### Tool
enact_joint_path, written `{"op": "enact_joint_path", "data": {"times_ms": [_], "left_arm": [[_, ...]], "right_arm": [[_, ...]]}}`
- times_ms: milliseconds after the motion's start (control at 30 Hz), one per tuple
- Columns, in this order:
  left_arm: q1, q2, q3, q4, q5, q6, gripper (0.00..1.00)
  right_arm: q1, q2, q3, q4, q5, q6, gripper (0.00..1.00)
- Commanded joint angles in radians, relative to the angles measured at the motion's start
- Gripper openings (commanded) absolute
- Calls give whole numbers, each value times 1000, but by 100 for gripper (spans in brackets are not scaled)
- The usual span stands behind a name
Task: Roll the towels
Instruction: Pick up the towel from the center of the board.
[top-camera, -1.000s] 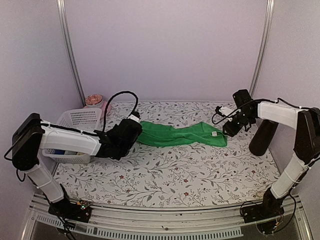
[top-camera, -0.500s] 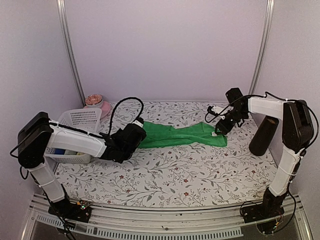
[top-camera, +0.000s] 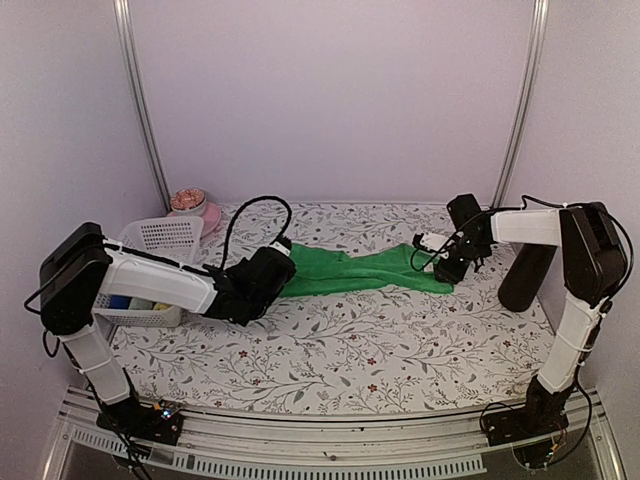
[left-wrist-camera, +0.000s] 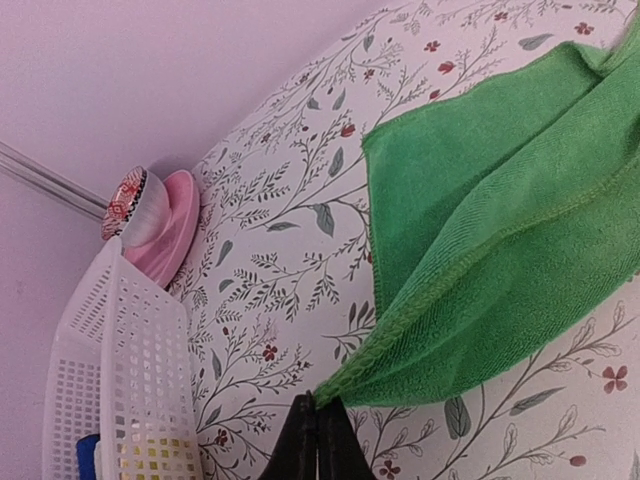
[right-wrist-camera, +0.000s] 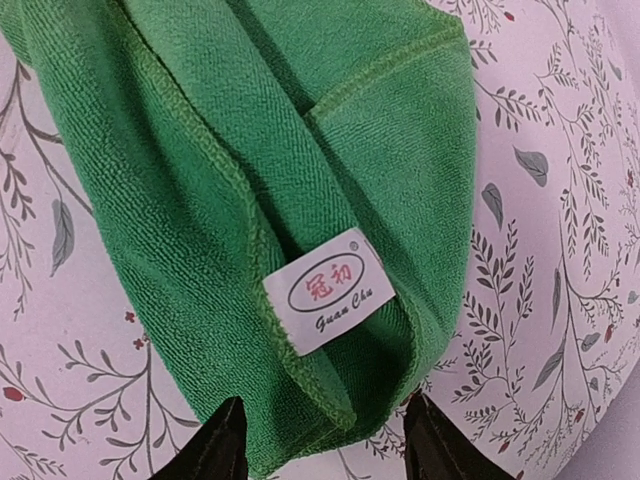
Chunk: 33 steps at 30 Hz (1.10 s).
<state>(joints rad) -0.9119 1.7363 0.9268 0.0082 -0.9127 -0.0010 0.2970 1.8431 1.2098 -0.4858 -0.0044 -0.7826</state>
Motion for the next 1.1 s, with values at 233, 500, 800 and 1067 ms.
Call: {"op": "enact_joint_path", "data": {"times_ms": [233, 500, 800, 1067], "left_arm": [[-12, 25, 30, -15, 18, -7, 0], [-12, 39, 38, -25, 20, -11, 0], [-13, 47, 44, -32, 25, -14, 0], [-12, 50, 47, -34, 30, -16, 0]], "right_arm": [[45, 16, -35, 76, 43, -26, 25], [45, -21, -60, 116, 86, -19, 3], [46, -85, -109, 166, 97, -45, 42], [46, -56, -118, 182, 121, -53, 42]]}}
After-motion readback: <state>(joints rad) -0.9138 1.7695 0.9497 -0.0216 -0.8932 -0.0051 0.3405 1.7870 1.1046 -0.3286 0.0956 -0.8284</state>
